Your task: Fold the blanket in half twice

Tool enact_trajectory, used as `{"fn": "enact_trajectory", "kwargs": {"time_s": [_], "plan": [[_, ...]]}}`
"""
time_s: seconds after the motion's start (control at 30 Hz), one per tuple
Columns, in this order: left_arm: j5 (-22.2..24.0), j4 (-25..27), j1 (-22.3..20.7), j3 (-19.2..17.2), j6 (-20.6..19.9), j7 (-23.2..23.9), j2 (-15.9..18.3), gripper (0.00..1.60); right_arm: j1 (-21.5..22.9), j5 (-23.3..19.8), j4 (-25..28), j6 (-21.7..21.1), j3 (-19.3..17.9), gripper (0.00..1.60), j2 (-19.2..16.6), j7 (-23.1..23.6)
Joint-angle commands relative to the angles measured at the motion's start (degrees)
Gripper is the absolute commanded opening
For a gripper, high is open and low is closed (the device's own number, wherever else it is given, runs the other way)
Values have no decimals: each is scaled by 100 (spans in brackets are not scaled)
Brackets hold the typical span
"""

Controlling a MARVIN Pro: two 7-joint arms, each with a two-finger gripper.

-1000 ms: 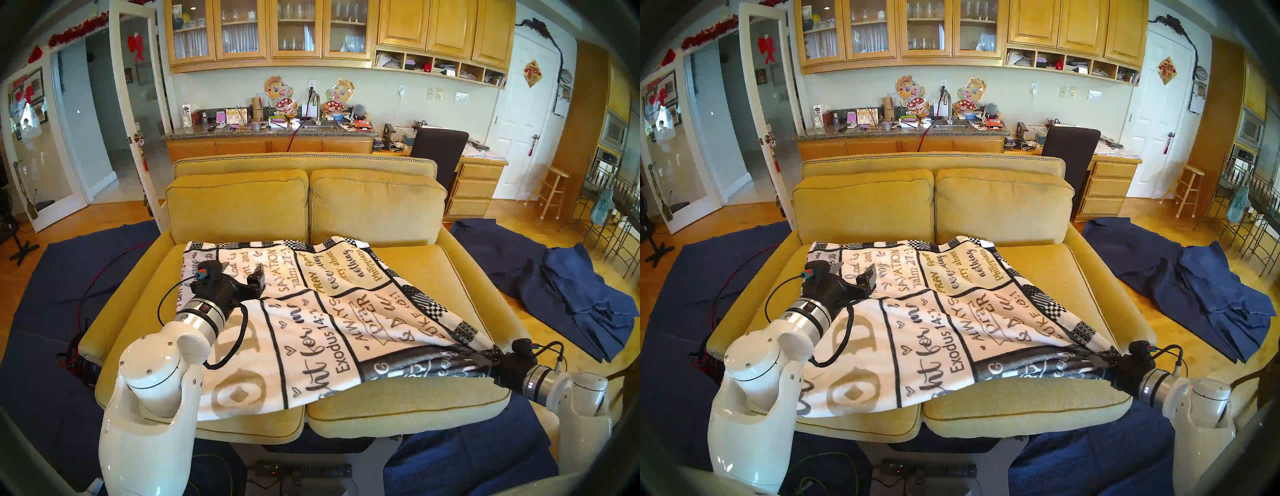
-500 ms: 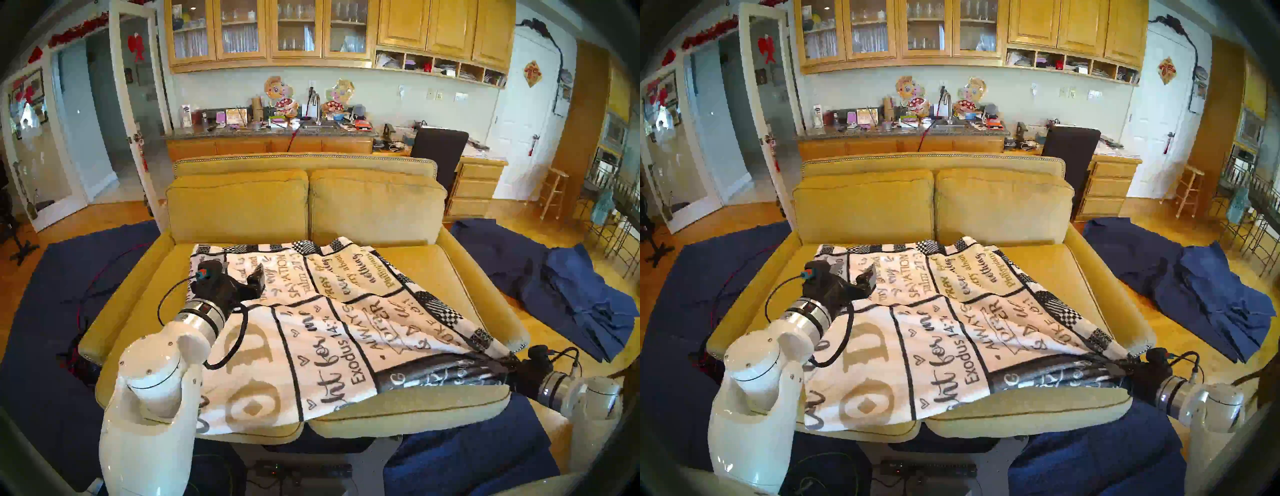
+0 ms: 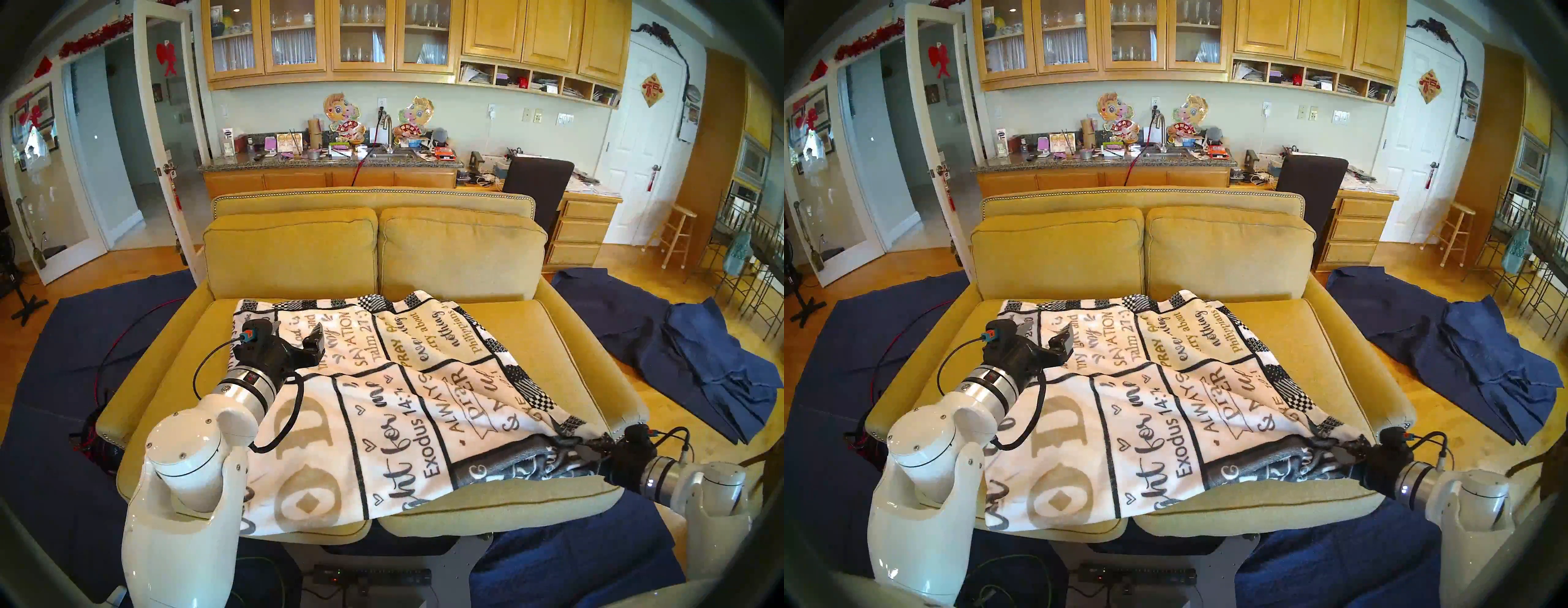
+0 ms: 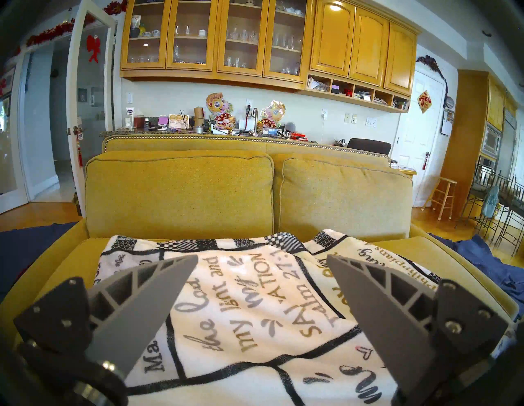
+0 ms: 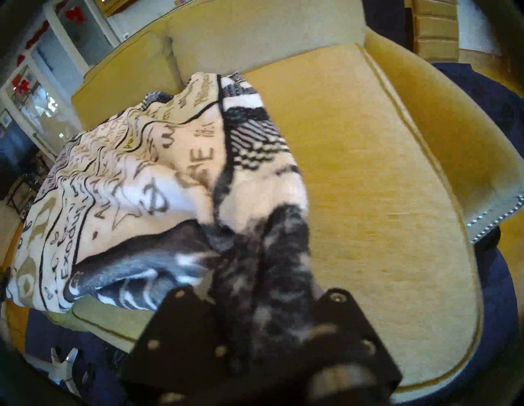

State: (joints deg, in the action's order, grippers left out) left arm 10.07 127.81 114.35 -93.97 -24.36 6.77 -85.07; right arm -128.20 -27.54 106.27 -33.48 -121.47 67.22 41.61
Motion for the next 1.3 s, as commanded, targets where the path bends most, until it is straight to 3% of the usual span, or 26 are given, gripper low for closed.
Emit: {"fn": "enact_trajectory", "kwargs": {"time_s": [0.0, 0.37, 0.43, 0.47, 0.7, 0.97, 1.07, 1.1, 1.27], "plan": [[5, 176, -125, 12, 68, 5, -9, 160, 298, 88, 323, 92, 369, 0, -114, 22], [-13, 180, -126, 7, 71, 19, -27, 160, 441, 381, 160, 35, 588, 0, -141, -236], [-16, 180, -126, 6, 70, 22, -30, 160, 438, 417, 164, 36, 591, 67, -144, -273], [-18, 180, -126, 6, 70, 24, -32, 160, 435, 444, 172, 35, 591, 160, -139, -309], [-28, 180, -127, 2, 68, 35, -43, 160, 337, 534, 327, 25, 498, 160, -160, -371], [-39, 172, -127, -4, 59, 49, -53, 160, 132, 567, 1006, -53, -54, 160, -329, -342], [-43, 167, -127, -7, 56, 55, -57, 160, 156, 551, 1298, -85, -280, 160, -417, -311], [-44, 167, -127, -7, 55, 57, -58, 160, 307, 511, 1081, 18, -286, 160, -529, -192], [-51, 169, -128, -10, 54, 64, -65, 160, 335, 476, 1570, -263, -450, 160, -645, -151]]}}
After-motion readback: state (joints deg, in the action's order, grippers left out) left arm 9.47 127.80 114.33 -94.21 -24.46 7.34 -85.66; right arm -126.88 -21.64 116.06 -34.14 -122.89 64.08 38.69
